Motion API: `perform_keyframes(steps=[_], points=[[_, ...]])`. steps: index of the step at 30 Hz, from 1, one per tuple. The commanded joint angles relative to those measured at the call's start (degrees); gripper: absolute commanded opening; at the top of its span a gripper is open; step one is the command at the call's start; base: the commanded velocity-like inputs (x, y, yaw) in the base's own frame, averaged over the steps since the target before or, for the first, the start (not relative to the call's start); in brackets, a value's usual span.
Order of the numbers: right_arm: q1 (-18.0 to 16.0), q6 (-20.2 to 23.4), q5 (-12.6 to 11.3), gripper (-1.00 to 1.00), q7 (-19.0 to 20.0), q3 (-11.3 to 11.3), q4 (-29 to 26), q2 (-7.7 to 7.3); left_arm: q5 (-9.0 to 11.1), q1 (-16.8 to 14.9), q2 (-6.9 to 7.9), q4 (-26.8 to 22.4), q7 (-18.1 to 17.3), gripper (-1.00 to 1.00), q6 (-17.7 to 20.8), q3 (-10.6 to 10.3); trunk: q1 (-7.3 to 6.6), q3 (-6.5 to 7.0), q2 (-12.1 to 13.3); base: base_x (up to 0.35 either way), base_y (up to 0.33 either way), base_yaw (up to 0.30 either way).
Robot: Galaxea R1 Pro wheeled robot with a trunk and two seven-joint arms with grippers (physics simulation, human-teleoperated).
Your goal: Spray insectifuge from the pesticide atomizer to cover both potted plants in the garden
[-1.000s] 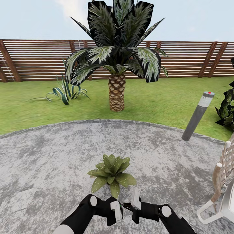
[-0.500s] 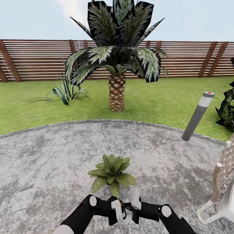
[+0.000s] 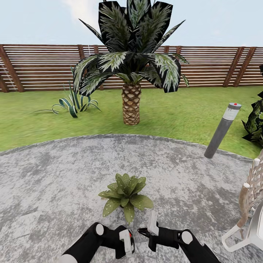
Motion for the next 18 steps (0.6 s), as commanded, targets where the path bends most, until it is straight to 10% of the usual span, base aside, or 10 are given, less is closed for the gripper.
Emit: perform_keyframes(steps=[1,11,12,15,18], points=[[-0.02,-0.27,0.39,-1.0,-0.12,0.1,-0.07,-0.04,-0.42,0.13,1.09,-0.04,-0.02,-1.0,-0.52,0.06,-0.01,-0.05,-0.02,0.0,0.0,0.0],[-0.02,-0.24,0.54,-1.0,-0.21,0.11,0.16,-0.12,-0.26,0.98,12.35,0.61,0.04,-1.0,-0.53,0.51,-0.01,-0.05,-0.02,0.0,0.0,0.0],[-0.02,-0.25,0.55,1.0,-0.21,0.1,0.26,-0.27,-0.26,0.96,13.74,1.37,0.08,-1.0,-0.47,0.57,-0.01,-0.05,-0.02,0.0,0.0,0.0],[-0.02,-0.31,0.54,1.0,-0.56,-0.1,0.42,-0.53,-0.05,0.95,15.93,3.9,1.91,-1.0,-0.41,0.76,-0.01,-0.05,-0.02,0.0,0.0,0.0],[-0.02,-0.42,0.51,1.0,-4.14,-0.34,1.85,-1.14,0.89,0.95,16.28,9.15,10.82,-1.0,-0.64,4.34,-0.01,-0.05,-0.02,0.0,0.0,0.0]])
